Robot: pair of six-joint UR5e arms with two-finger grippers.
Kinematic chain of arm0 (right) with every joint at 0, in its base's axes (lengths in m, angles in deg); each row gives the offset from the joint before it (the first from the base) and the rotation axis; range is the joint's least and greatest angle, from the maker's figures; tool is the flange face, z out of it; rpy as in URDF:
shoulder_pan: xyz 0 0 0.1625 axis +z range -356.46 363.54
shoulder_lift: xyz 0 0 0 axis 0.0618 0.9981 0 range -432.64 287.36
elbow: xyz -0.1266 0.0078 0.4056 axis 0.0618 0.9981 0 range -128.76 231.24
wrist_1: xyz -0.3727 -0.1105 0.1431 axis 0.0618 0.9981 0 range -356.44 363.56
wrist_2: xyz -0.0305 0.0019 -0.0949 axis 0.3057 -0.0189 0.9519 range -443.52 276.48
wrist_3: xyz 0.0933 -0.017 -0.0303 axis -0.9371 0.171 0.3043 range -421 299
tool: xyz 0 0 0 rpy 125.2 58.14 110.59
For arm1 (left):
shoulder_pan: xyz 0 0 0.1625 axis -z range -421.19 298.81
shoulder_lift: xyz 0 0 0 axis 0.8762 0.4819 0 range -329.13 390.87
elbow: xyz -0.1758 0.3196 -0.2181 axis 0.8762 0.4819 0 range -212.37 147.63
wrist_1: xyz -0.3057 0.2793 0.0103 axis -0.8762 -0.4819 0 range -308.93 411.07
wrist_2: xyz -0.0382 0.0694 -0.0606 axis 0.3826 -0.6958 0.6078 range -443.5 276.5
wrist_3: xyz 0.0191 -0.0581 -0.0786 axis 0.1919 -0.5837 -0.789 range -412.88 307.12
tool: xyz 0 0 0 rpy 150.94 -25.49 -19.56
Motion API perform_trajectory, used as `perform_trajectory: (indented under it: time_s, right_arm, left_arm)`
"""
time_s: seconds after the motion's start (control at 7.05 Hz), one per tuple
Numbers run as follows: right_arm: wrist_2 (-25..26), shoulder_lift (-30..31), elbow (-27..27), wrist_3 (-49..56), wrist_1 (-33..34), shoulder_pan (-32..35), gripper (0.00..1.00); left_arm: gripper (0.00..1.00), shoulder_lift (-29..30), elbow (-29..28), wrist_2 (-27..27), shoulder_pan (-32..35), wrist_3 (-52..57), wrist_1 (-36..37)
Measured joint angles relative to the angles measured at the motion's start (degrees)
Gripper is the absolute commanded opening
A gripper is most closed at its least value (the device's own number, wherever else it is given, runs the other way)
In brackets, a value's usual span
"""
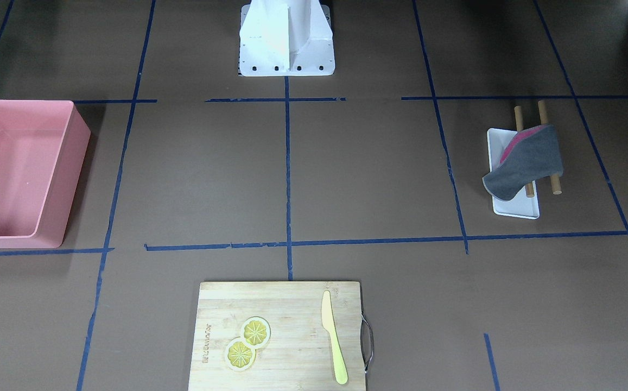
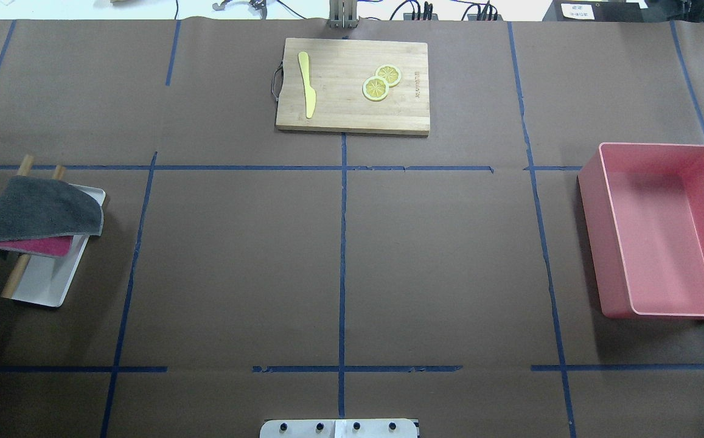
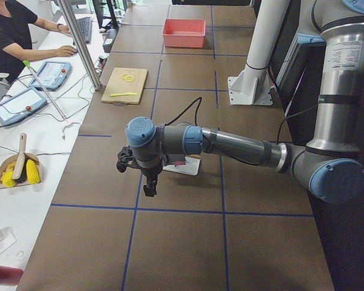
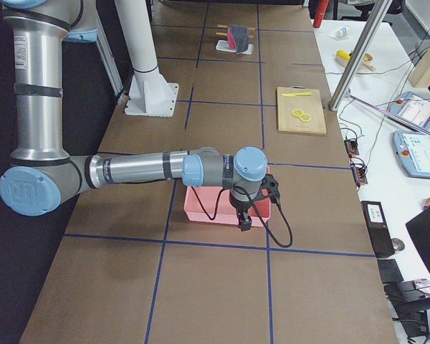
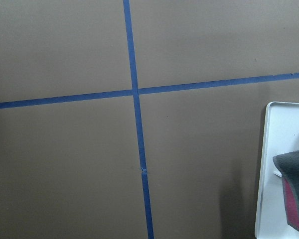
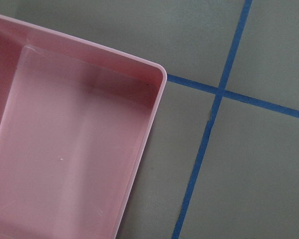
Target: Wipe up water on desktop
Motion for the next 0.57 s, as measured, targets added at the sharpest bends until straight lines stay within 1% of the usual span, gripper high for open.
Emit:
perform_trajectory:
  time_s: [0.57]
  right_arm:
    - [-0.2,0.1,0.0,-0.2,-0.6,-0.2,1.0]
  left_arm:
    - [1.0,-0.8,0.8,0.4,0.0,0.0,-0.2]
